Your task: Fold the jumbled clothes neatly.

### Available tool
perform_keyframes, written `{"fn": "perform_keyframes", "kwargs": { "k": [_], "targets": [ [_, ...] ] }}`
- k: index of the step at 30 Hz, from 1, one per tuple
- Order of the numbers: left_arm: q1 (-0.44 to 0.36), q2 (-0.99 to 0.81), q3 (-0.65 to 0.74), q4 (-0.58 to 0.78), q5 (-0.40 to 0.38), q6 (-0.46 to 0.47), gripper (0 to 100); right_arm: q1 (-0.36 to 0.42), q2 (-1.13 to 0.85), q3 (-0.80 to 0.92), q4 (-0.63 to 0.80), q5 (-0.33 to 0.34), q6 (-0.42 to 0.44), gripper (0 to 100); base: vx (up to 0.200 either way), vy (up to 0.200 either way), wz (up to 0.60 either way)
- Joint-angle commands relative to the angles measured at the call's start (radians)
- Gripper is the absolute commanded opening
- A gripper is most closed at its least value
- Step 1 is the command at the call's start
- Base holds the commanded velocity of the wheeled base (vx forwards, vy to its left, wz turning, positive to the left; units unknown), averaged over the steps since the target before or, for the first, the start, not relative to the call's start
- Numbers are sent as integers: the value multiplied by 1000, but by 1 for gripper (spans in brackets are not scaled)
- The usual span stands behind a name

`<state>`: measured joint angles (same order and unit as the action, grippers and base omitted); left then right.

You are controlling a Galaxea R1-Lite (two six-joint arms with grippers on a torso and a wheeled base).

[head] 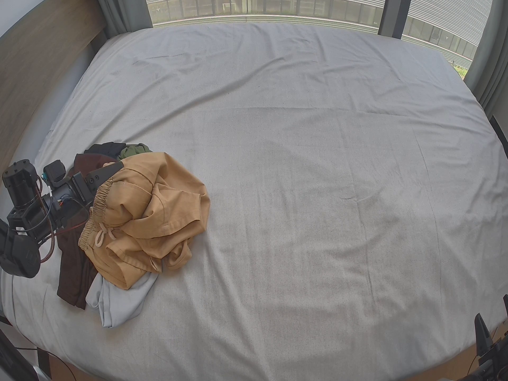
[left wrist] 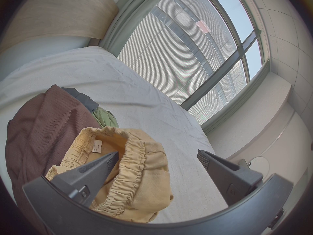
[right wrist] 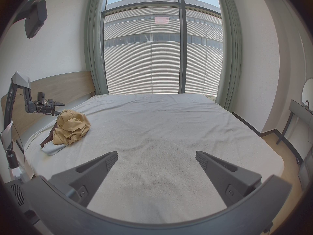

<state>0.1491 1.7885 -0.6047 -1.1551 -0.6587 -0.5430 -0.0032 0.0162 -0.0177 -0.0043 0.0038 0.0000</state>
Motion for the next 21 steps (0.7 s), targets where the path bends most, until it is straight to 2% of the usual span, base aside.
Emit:
{"fn": "perform_keyframes", "kwargs": {
  "k": [1,8,14,15,21],
  "targets": [
    [-3,11,5,-2,-1,0,100,0,-16,18,0,1,0,100,0,0,0],
    [-5,43,6,-15,1,3,100,0,-16,18,0,1,0,100,0,0,0],
    [-10,95,8,-103,4,1,100,0,-16,18,0,1,-2,100,0,0,0],
    [-10,98,8,-107,2,0,0,0,-16,18,0,1,0,100,0,0,0],
    [-10,118,11,-132,-1,1,0,0,-16,18,0,1,0,100,0,0,0]
  ]
}}
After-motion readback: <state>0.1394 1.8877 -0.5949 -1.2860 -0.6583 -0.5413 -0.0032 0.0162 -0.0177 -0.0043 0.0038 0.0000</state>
